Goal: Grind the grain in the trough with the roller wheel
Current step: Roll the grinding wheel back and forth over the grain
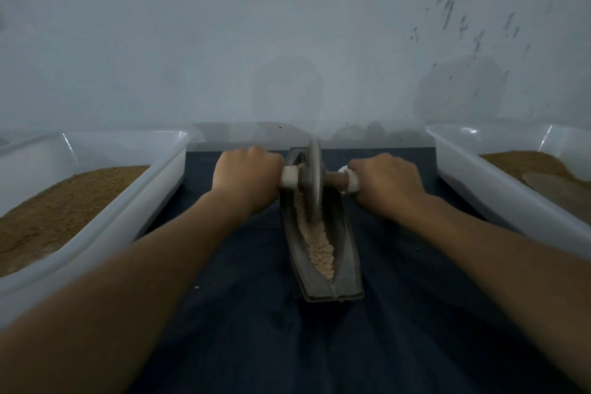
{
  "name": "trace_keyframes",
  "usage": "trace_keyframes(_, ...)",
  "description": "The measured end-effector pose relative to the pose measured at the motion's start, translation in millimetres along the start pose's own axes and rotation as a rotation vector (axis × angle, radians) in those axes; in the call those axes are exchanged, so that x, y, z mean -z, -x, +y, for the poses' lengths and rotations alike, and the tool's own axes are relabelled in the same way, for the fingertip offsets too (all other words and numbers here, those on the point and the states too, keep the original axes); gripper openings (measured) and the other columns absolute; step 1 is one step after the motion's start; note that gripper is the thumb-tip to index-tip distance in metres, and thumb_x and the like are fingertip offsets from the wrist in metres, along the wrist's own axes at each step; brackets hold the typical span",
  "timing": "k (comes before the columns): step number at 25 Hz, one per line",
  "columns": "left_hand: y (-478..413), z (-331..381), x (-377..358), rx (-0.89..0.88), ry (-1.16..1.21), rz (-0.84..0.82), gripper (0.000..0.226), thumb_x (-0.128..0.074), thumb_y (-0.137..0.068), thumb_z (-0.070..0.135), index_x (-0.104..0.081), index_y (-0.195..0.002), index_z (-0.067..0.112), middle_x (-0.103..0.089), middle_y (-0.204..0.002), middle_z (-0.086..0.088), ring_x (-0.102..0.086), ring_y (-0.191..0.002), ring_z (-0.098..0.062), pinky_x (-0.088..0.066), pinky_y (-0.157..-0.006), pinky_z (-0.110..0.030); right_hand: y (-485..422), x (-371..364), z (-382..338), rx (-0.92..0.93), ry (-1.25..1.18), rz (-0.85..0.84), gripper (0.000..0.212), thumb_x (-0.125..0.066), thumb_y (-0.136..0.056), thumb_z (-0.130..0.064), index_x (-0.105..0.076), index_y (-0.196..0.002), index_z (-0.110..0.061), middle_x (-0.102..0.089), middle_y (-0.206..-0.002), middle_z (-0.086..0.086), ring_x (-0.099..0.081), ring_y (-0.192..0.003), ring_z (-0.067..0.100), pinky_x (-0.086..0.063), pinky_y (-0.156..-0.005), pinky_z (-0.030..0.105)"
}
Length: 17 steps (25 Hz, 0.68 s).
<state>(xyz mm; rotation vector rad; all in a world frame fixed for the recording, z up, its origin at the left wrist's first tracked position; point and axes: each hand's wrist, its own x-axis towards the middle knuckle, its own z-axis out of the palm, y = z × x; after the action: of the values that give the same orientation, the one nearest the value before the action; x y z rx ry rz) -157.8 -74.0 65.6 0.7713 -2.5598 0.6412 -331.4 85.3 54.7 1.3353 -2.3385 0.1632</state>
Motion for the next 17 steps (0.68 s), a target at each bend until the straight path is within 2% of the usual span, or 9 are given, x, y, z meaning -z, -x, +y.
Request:
trace_keyframes(2, 32.5, -2.8, -1.3, -0.034, 0.026, 0.12, 0.028, -0.067, -0.08, 0.034, -0.039, -0.074, 0.03, -0.027, -0.059, 0.01, -0.025, -0.046, -0.012, -0.023, -0.047, -0.027, 27.7, 4.4, 7.6, 0.13, 0.062, 0.185, 0.029, -0.076, -0.07, -0.039, -0.048, -0.069, -0.033, -0.04, -0.057, -0.011, -0.032, -0.045, 0.008, -0.021, -0.045, 0.021)
trace_keyframes(3, 50.1, -3.7, 0.8, -0.071, 0.048, 0.184, 0.04, -0.072, -0.072, 0.035, -0.032, -0.07, 0.031, -0.018, -0.057, 0.012, -0.012, -0.045, -0.008, -0.014, -0.045, -0.023, 43.5, 12.0, 8.2, 0.172, 0.097, 0.285, 0.039, -0.079, -0.06, -0.039, -0.041, -0.064, -0.032, -0.025, -0.051, -0.014, -0.016, -0.043, 0.002, -0.011, -0.045, 0.017)
trace_keyframes(5, 70.6, -9.1, 5.2, -0.132, 0.072, 0.267, 0.054, -0.076, -0.061, 0.032, -0.023, -0.068, 0.031, -0.01, -0.055, 0.015, -0.002, -0.045, -0.006, -0.006, -0.049, -0.017, 55.3, 19.3, 12.6, 0.225, 0.131, 0.397, 0.045, -0.077, -0.05, -0.04, -0.035, -0.064, -0.03, -0.013, -0.05, -0.014, -0.005, -0.044, -0.001, -0.004, -0.049, 0.014)
trace_keyframes(8, 58.4, -8.0, -0.7, -0.086, 0.015, 0.211, 0.05, -0.077, -0.061, 0.031, -0.027, -0.068, 0.028, -0.008, -0.057, 0.014, -0.005, -0.043, -0.007, -0.005, -0.048, -0.018, 41.1, 9.4, 6.3, 0.17, 0.173, 0.271, 0.04, -0.078, -0.059, -0.04, -0.039, -0.063, -0.029, -0.02, -0.049, -0.013, -0.013, -0.041, 0.004, -0.008, -0.048, 0.015)
trace_keyframes(10, 30.9, -1.3, -13.4, -0.011, -0.033, 0.152, 0.03, -0.07, -0.078, 0.03, -0.041, -0.073, 0.025, -0.034, -0.058, 0.007, -0.041, -0.044, -0.02, -0.021, -0.046, -0.026, 10.6, 0.3, -1.3, 0.092, 0.162, 0.164, 0.03, -0.075, -0.077, -0.042, -0.048, -0.072, -0.03, -0.043, -0.059, -0.01, -0.039, -0.048, 0.015, -0.023, -0.046, 0.021)
trace_keyframes(12, 1.4, 0.0, -12.5, 0.055, 0.002, 0.044, 0.007, -0.059, -0.091, 0.026, -0.055, -0.088, 0.021, -0.059, -0.08, -0.003, -0.063, -0.072, -0.03, -0.035, -0.055, -0.034, -13.1, -1.3, -5.2, 0.002, 0.071, 0.049, 0.02, -0.067, -0.09, -0.045, -0.057, -0.085, -0.029, -0.062, -0.08, -0.002, -0.051, -0.067, 0.021, -0.037, -0.055, 0.028)
trace_keyframes(14, -5.4, -0.6, -10.5, 0.042, 0.025, -0.005, 0.007, -0.057, -0.092, 0.026, -0.06, -0.094, 0.02, -0.059, -0.083, -0.004, -0.063, -0.076, -0.031, -0.038, -0.058, -0.035, -15.7, 0.6, -3.3, -0.014, 0.036, -0.007, 0.017, -0.064, -0.09, -0.043, -0.057, -0.086, -0.029, -0.066, -0.087, 0.0, -0.051, -0.07, 0.022, -0.04, -0.06, 0.03)
trace_keyframes(15, 3.6, -2.5, -7.5, 0.017, 0.025, 0.025, 0.006, -0.059, -0.09, 0.027, -0.058, -0.09, 0.021, -0.053, -0.075, -0.002, -0.059, -0.068, -0.028, -0.035, -0.055, -0.034, -6.6, 3.4, -1.1, 0.013, 0.052, 0.012, 0.017, -0.066, -0.087, -0.041, -0.055, -0.082, -0.029, -0.064, -0.082, -0.003, -0.05, -0.065, 0.02, -0.039, -0.056, 0.029)
trace_keyframes(17, 37.9, -3.9, -3.7, -0.051, 0.034, 0.152, 0.027, -0.07, -0.077, 0.032, -0.044, -0.074, 0.025, -0.028, -0.059, 0.007, -0.029, -0.044, -0.017, -0.018, -0.045, -0.026, 26.0, 6.0, 5.9, 0.127, 0.113, 0.204, 0.024, -0.071, -0.071, -0.04, -0.049, -0.07, -0.03, -0.043, -0.057, -0.011, -0.032, -0.045, 0.009, -0.023, -0.044, 0.021)
